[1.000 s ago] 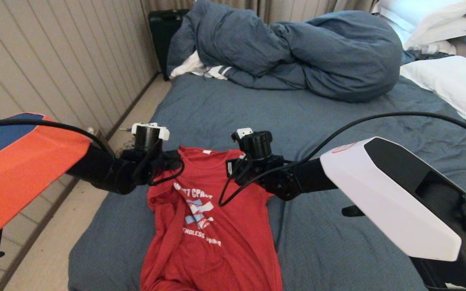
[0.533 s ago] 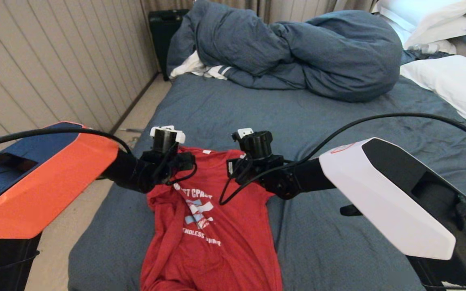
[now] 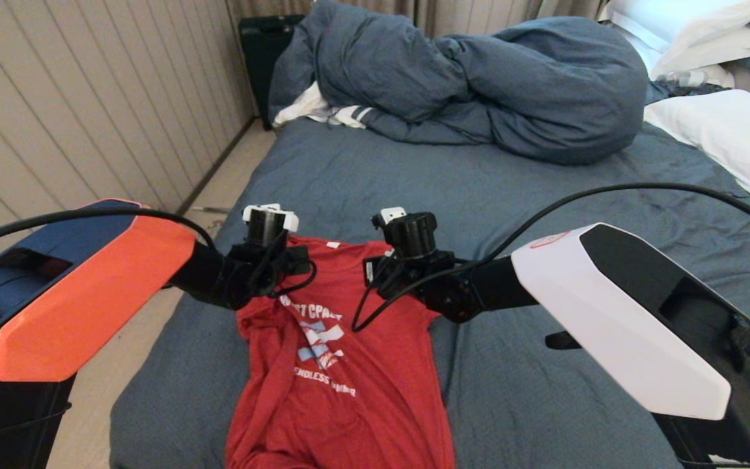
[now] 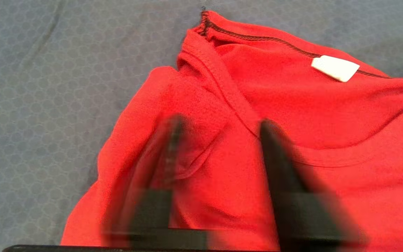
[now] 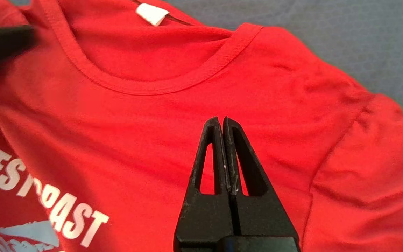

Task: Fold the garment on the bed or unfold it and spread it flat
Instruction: Unford the red T-shirt

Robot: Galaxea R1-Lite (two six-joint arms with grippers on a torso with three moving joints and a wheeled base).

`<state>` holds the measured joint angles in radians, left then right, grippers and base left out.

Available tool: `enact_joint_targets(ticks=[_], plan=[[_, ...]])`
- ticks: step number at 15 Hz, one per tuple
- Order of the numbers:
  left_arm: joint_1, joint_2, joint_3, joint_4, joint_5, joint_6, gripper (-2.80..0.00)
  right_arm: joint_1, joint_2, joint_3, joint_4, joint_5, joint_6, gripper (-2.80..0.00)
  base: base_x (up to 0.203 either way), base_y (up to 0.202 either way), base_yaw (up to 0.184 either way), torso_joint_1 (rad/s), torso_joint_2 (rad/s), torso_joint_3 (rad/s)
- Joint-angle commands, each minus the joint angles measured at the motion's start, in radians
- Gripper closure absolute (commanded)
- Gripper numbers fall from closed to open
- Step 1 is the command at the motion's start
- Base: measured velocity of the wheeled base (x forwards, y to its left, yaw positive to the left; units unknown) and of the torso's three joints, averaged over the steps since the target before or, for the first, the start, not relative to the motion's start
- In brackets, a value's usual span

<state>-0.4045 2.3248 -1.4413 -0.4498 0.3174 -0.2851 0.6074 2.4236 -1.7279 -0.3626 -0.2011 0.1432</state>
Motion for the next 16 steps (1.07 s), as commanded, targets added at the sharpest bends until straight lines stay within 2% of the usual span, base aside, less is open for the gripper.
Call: enact_joint_targets(ticks=[1,9,12,13,16], plan=[[-0.001,-0.004,-0.001,-0.004,0.002,-0.002,0.0,0.0,0.002,0.001,-0.003,-0.001,0.001,0.0,0.0,0.0,0.0,0.0,0.0,0.0],[0.001,0.001,-0.001,-0.013,0.005,0.0,0.0,0.0,0.002,0.001,-0.004,-0.001,0.001,0.0,0.0,0.0,0.0,0.0,0.0,0.0],[-0.001,0.005,0.001,-0.013,0.006,0.02,0.0,0.0,0.0,0.001,-0.004,-0.001,0.001,0.0,0.0,0.0,0.0,0.0,0.0,0.0],[-0.001,0.005,0.001,-0.013,0.008,0.023,-2.8,0.0,0.0,0.001,-0.004,-0.001,0.001,0.0,0.0,0.0,0.0,0.0,0.0,0.0],[-0.001,0.016,-0.021,-0.015,0.033,0.034,-2.8,0.0,0.0,0.004,-0.004,-0.001,0.001,0.0,0.0,0.0,0.0,0.0,0.0,0.0]])
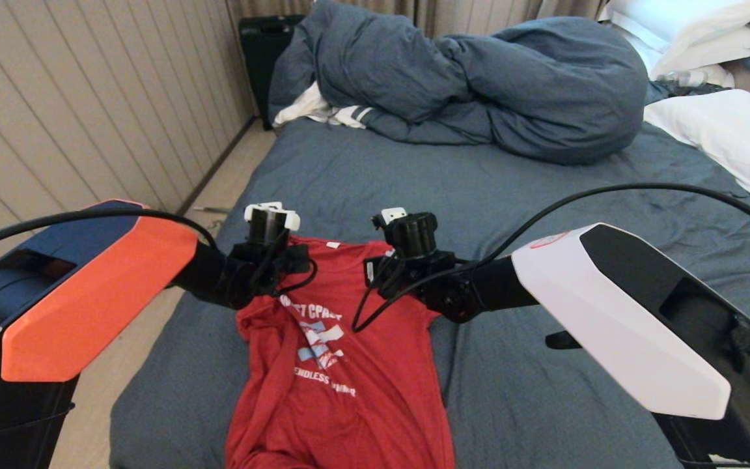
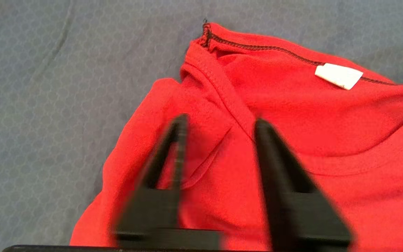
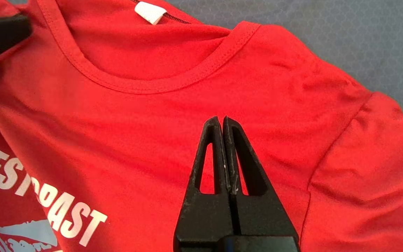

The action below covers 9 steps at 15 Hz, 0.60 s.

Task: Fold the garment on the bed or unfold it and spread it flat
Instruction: Unford the red T-shirt

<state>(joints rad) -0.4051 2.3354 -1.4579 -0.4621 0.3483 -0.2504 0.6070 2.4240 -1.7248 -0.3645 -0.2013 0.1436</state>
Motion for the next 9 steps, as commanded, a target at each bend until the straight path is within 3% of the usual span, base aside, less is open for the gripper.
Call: enact_joint_targets(ticks=[1,9], plan=[[0.0,0.009,-0.005,-0.003,0.003,-0.001,-2.8,0.002,0.0,0.001,-0.002,-0.001,0.001,0.0,0.0,0.0,0.0,0.0,0.0,0.0],[0.002,0.033,-0.013,-0.003,0.003,-0.001,-2.8,-0.001,0.012,-0.006,-0.004,-0.003,0.001,0.0,0.0,0.0,0.0,0.0,0.0,0.0]])
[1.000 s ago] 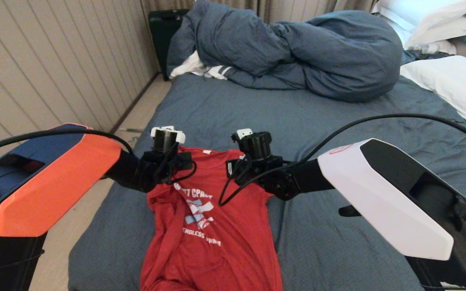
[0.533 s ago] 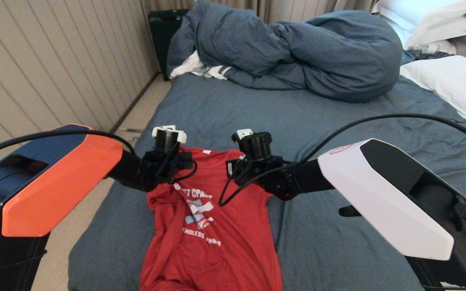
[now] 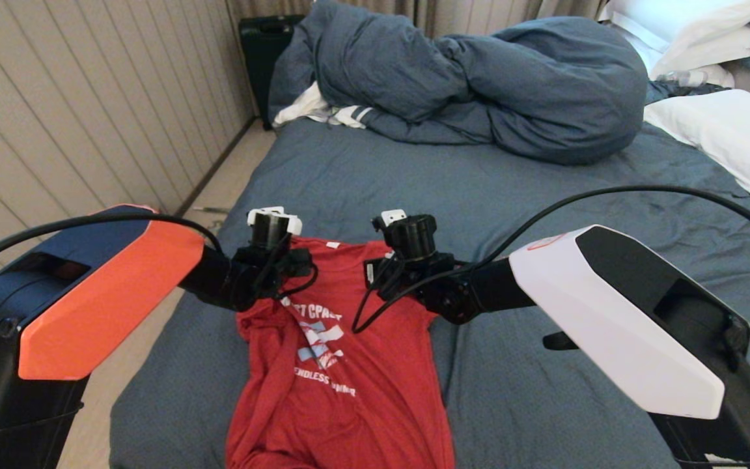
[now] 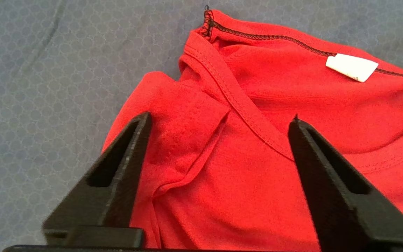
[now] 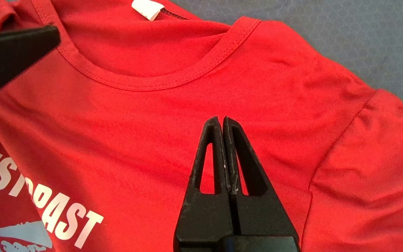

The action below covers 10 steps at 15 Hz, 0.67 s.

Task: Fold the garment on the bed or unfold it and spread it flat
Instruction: Unford the red T-shirt

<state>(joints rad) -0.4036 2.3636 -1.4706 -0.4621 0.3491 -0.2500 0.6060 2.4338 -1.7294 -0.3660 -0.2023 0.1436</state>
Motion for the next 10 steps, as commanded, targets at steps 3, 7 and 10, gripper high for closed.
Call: enact_joint_targets(ticks=[3,7,10], plan=[[0.0,0.006,0.0,-0.004,0.002,-0.002,-2.8,0.0,0.001,-0.001,-0.002,-0.002,0.001,0.0,0.0,0.0,0.0,0.0,0.0,0.0],[0.003,0.005,-0.002,-0.004,0.002,-0.002,-2.8,0.0,0.002,-0.001,-0.002,-0.002,0.001,0.0,0.0,0.0,0.0,0.0,0.0,0.0],[0.005,0.005,0.001,-0.006,0.002,-0.003,0.0,0.0,0.001,0.001,-0.002,-0.002,0.001,0.0,0.0,0.0,0.0,0.0,0.0,0.0]])
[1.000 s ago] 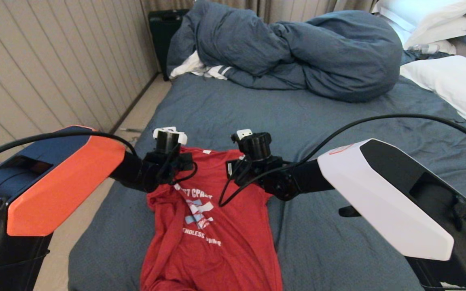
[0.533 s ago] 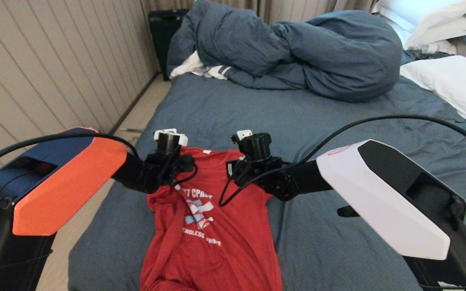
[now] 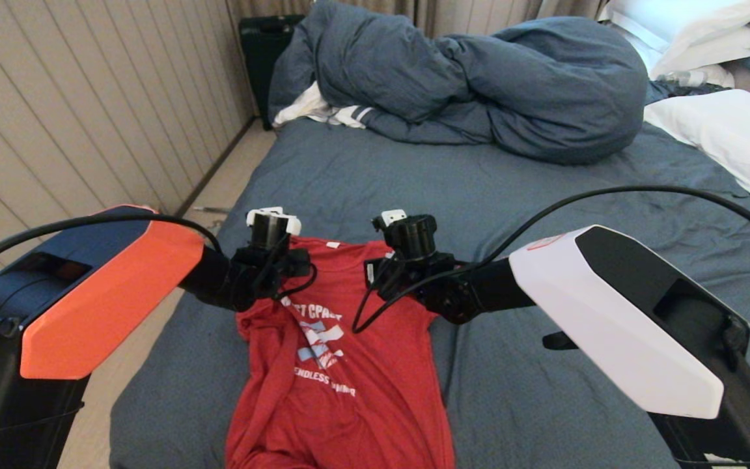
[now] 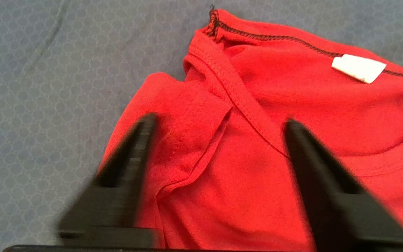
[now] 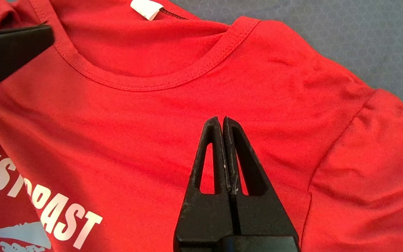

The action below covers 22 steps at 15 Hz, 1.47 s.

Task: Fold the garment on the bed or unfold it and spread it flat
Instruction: Unford the red T-shirt

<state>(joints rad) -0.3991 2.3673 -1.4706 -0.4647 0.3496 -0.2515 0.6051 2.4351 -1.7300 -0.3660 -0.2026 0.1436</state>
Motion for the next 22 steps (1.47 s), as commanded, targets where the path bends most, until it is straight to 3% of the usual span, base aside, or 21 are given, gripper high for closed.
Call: enact_joint_targets(ticks=[1,12,22], plan=[[0.0,0.001,0.001,-0.005,0.002,-0.002,0.0,0.001,-0.001,0.001,-0.002,-0.001,0.001,0.0,0.0,0.0,0.0,0.0,0.0,0.0],[0.016,-0.013,-0.007,-0.005,0.003,0.0,0.0,0.001,0.001,0.0,-0.002,-0.001,0.001,0.0,0.0,0.0,0.0,0.0,0.0,0.0],[0.21,-0.093,-0.054,-0.002,-0.007,0.04,0.0,0.002,0.005,0.0,-0.002,-0.001,0.001,0.0,0.0,0.0,0.0,0.0,0.0,0.0]])
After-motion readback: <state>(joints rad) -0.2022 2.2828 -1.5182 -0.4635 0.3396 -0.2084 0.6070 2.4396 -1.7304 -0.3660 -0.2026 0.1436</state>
